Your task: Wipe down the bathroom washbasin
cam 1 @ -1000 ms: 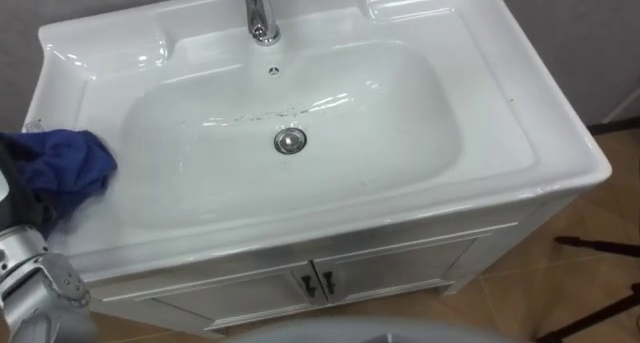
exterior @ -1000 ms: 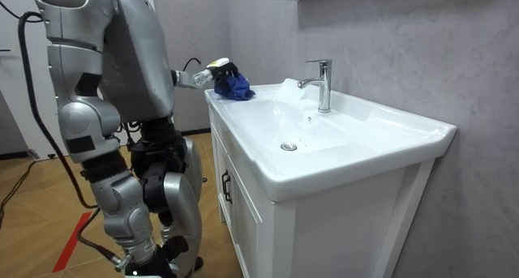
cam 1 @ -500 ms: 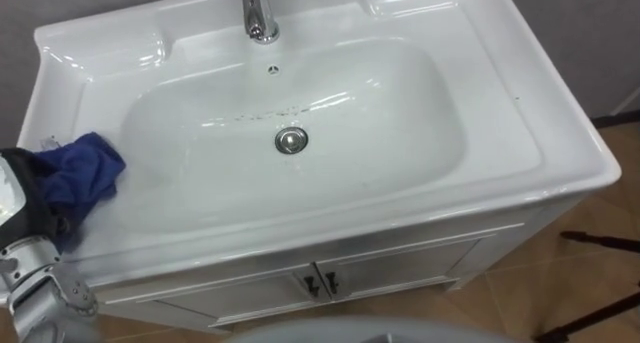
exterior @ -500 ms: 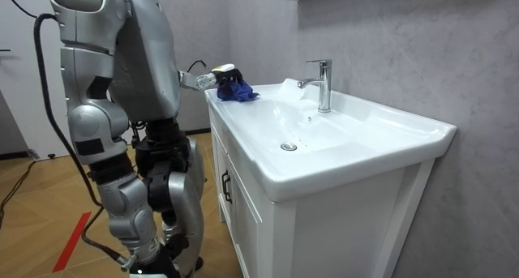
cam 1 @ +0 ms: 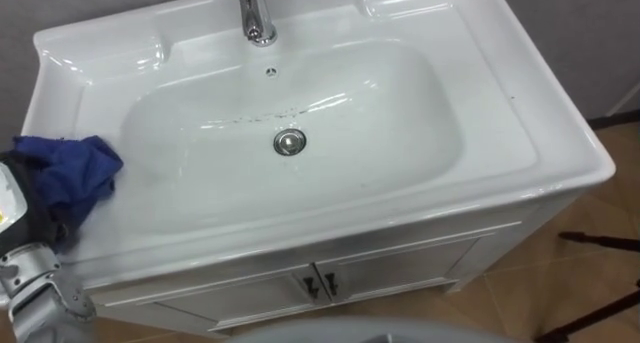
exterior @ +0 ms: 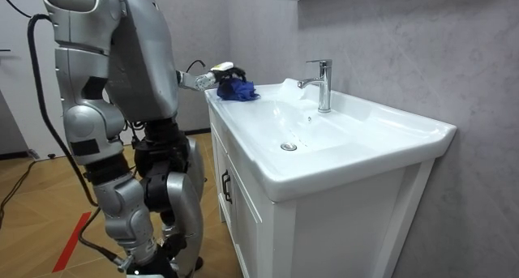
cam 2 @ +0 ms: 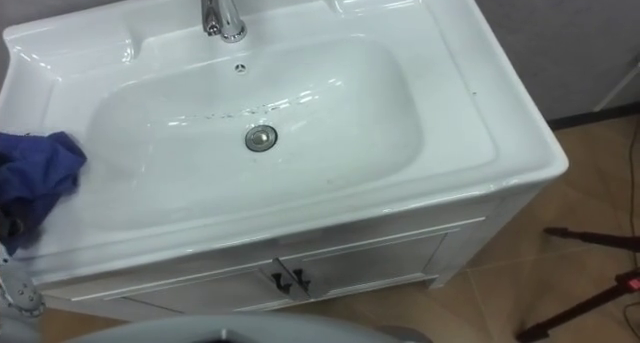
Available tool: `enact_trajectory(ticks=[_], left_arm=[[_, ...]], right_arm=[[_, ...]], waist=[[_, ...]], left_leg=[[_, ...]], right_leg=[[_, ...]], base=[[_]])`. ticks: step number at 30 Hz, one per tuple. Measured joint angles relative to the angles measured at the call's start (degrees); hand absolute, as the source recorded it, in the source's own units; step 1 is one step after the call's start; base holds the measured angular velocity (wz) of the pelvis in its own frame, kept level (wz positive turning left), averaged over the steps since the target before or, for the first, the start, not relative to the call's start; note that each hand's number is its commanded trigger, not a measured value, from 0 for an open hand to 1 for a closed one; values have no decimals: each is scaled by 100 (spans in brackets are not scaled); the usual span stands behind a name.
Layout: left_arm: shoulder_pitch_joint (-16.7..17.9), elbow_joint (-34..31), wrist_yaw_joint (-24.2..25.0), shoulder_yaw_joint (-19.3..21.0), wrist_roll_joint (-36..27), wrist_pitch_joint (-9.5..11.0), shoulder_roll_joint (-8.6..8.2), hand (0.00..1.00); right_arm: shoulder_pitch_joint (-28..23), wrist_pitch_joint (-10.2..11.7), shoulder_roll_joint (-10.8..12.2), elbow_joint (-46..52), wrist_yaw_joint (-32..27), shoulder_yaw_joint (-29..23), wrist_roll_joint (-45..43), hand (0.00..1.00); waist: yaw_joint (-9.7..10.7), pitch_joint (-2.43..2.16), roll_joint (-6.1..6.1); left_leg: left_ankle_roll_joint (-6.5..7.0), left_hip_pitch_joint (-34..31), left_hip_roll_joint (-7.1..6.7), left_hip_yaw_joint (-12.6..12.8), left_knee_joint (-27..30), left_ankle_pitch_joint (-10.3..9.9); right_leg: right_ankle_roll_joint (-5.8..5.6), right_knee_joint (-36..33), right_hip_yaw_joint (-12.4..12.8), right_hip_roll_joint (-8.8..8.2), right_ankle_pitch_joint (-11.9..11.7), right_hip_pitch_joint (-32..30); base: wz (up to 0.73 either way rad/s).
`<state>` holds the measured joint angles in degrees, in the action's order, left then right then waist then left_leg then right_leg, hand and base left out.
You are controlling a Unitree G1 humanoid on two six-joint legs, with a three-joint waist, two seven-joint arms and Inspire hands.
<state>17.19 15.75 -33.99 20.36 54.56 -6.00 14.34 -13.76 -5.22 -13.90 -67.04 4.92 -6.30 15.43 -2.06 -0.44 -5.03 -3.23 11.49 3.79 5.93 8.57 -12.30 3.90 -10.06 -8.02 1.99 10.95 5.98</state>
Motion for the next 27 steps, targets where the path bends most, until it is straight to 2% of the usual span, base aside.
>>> enact_trajectory(ticks=[3, 6, 9, 14, 18, 27], left_arm=[[-3, -381, -203, 174, 14, 72, 7, 0], [-3, -784, -433, 468, 26, 179, 34, 0], [-11, -912, -715, 689, 31, 265, 87, 0], [-13, -914, -988, 753, 23, 434, 207, 0], [-13, -914, -1042, 753, 17, 529, 207, 0], [17, -902, -1061, 753, -291, 663, 206, 0]], right_arm=[[-28, 24, 21, -67, -56, -7, -26, 0], [-34, 46, 22, -178, -67, -123, -217, 0], [-16, 48, 25, -233, -105, -230, -379, 0], [25, 94, 25, -446, -110, -237, -685, 0], [55, 143, 25, -447, -105, -237, -917, 0], [22, 167, 29, -429, -123, -237, -908, 0]], waist=[[-16, -11, 13], [-36, -1, 35], [-49, -1, 16], [-9, 20, -18], [1, 28, -30], [-9, 1, 27]], left_leg=[[0, 1, 0, 2, 0, 0], [0, 5, -2, 15, 0, 0], [0, 5, -6, 26, 0, 0], [0, 7, -7, 14, 0, 0], [0, 2, -8, 19, 1, 0], [0, -76, -10, 18, 1, 0]], right_leg=[[0, -22, 11, 1, 0, -16], [0, -67, 55, 3, 0, -61], [-1, -85, 111, 6, 0, -88], [-1, -121, 139, 6, 0, -99], [-2, -175, 178, 8, 3, -148], [0, -274, 191, 4, 0, -288]], base=[[-1], [-11], [-10], [2], [-3], [-1]])
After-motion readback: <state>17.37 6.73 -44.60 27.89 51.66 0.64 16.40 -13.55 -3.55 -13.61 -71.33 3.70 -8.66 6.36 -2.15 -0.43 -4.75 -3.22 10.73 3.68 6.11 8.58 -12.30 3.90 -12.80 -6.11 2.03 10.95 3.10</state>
